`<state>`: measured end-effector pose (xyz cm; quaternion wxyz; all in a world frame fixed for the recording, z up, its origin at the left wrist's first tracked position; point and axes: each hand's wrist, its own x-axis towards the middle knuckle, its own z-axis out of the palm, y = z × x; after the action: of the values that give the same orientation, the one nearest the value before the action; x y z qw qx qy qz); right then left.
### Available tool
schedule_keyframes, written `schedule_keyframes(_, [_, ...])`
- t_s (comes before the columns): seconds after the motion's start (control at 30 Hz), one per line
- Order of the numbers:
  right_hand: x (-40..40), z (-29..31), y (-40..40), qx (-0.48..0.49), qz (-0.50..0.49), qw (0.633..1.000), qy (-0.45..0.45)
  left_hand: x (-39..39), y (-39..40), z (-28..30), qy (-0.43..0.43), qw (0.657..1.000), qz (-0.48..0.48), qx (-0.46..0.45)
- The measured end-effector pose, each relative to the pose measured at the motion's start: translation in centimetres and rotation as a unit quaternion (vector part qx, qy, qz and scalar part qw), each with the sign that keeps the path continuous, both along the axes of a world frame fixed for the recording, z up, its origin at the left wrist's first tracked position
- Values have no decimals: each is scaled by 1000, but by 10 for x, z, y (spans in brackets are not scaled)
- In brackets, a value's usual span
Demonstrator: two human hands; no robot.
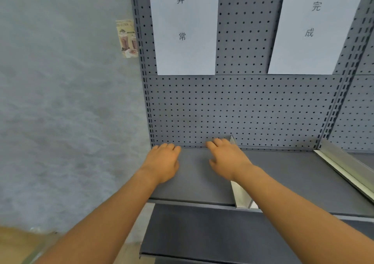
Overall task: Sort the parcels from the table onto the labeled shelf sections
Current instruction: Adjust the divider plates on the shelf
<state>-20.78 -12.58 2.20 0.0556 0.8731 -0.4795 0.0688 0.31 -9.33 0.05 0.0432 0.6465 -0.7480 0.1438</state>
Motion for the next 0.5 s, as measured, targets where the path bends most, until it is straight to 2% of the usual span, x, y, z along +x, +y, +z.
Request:
schedule_keyframes(0.23, [58,10,19,-45,117,992,4,41,68,31,-31,993,107,-28])
schedule_keyframes(0.5, [100,10,75,-30,267,963,-29,54,184,25,-21,965,260,-32])
